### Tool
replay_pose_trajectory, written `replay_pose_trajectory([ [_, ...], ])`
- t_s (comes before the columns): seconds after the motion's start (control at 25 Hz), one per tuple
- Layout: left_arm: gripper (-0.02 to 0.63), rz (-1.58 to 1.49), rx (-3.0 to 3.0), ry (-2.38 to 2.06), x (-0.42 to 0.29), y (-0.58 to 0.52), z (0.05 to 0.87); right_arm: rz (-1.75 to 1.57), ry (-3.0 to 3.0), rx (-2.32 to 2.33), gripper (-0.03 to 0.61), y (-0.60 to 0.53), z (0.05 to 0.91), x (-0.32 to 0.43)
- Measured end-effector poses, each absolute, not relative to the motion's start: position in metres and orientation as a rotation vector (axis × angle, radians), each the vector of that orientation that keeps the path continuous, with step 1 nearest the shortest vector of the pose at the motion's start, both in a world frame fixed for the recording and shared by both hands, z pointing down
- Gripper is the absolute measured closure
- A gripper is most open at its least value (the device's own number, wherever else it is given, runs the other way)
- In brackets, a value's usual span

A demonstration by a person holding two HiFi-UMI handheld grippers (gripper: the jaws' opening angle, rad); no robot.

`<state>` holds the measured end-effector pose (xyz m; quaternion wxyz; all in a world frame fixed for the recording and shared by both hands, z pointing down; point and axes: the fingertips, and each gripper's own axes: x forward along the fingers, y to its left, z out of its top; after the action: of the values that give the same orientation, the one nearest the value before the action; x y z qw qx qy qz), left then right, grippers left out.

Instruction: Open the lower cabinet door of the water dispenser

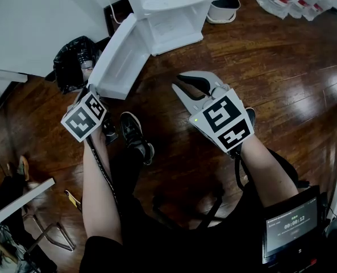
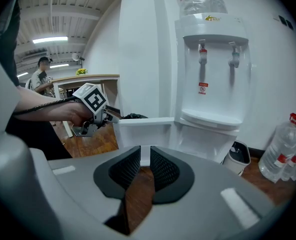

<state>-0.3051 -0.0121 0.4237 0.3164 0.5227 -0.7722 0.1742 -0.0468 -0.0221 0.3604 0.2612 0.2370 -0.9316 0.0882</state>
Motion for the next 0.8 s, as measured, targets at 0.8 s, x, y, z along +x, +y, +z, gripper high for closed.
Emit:
replay_pose_trajectory([
  [0.8,0.499,0.255,1.253,-2.218,-0.311,-0.016,0.374,0.277,-2.583,0.739,0.518,-0.036,0.342,-0.038],
])
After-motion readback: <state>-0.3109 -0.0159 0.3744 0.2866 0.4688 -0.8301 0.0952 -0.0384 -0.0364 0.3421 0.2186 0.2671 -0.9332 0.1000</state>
